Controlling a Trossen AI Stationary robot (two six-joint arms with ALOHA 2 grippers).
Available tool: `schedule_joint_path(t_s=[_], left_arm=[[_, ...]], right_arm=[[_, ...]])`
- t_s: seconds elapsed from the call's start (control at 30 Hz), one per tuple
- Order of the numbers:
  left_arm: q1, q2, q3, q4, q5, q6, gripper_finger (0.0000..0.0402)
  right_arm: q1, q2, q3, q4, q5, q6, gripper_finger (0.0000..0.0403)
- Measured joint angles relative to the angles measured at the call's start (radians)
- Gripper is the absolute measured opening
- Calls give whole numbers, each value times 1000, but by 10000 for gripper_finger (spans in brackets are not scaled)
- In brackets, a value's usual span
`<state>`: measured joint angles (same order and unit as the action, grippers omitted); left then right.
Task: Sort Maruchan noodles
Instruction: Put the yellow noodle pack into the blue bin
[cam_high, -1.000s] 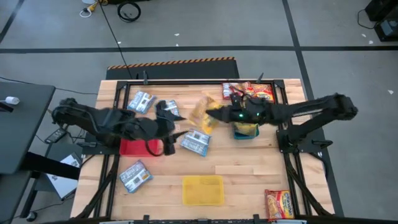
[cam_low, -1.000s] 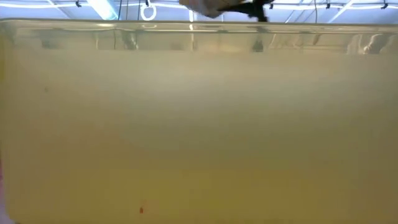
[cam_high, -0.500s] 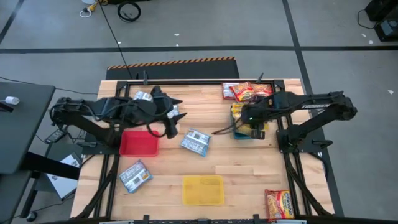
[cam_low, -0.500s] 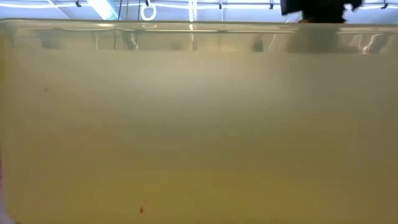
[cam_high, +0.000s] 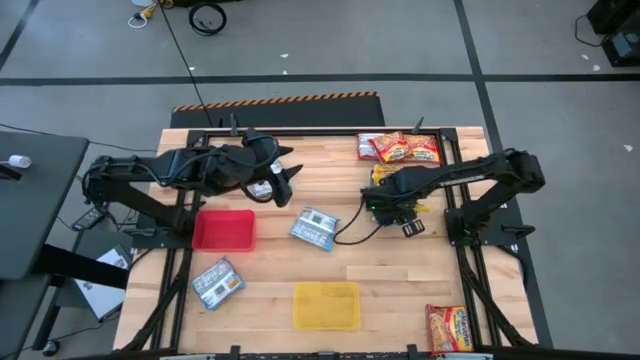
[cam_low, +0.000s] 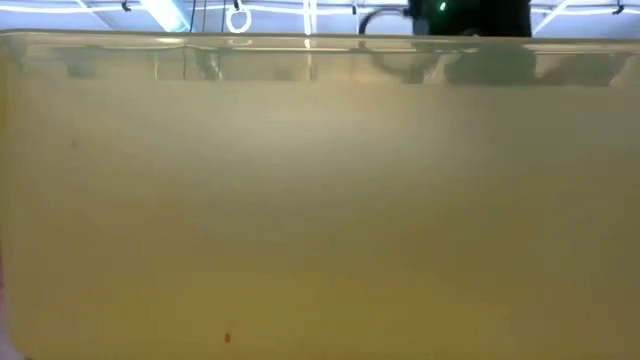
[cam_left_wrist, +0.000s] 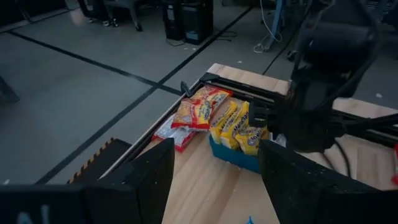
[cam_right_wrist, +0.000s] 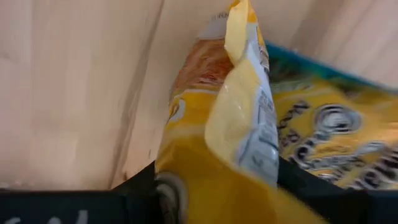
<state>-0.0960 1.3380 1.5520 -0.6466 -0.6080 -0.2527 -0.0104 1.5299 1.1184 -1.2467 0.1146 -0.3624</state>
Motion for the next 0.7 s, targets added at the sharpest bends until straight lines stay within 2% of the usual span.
schedule_joint_path(t_s=[0.27, 0.47, 0.7], left_arm=[[39, 0, 0, -10, -1, 35, 233], [103, 0, 0, -10, 1, 63, 233], [171, 0, 0, -10, 3, 66, 233]], right_arm=[[-108, 105, 57, -163, -5, 0, 156], [-163, 106, 77, -183, -2, 21, 156], [-187, 97, 77, -320, -4, 116, 156]])
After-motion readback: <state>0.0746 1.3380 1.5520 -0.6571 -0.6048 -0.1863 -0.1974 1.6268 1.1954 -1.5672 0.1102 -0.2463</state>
